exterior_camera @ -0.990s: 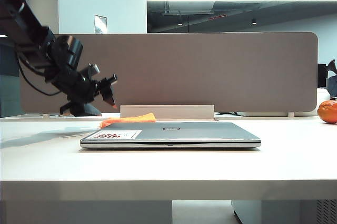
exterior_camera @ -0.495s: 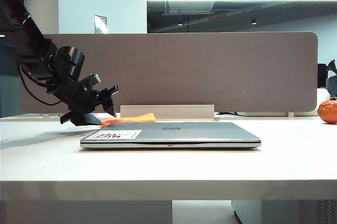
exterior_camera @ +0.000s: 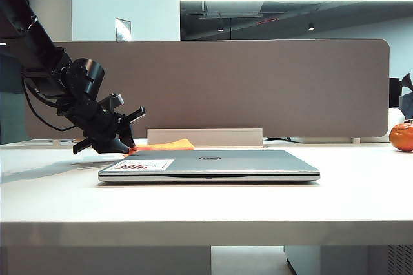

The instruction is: Pick up the orange rag and put it over the laptop.

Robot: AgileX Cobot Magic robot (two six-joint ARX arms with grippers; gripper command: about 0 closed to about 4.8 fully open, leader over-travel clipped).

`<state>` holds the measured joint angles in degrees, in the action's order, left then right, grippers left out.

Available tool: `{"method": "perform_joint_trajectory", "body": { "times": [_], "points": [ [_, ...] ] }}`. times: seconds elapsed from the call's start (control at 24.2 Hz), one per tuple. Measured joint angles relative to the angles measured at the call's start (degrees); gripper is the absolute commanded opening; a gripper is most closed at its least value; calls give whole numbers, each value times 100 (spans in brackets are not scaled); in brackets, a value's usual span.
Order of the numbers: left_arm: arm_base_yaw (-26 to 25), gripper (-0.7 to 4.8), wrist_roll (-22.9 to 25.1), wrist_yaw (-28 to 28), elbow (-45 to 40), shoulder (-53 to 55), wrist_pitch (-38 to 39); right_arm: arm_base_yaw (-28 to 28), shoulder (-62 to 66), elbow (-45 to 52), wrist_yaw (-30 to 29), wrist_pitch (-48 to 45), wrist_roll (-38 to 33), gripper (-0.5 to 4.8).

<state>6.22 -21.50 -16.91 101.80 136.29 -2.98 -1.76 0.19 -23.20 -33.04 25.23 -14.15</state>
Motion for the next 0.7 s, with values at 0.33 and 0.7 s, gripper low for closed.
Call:
{"method": "perform_joint_trajectory", "body": {
  "times": [0.33,0.7],
  "points": [
    [4,-6,227,0,0,0,-2,0,0,0,0,-90,0,-5],
    [31,-6,151,-459,-4,-398,-673,0,0,0,0,-87,0,-5]
  ]
}}
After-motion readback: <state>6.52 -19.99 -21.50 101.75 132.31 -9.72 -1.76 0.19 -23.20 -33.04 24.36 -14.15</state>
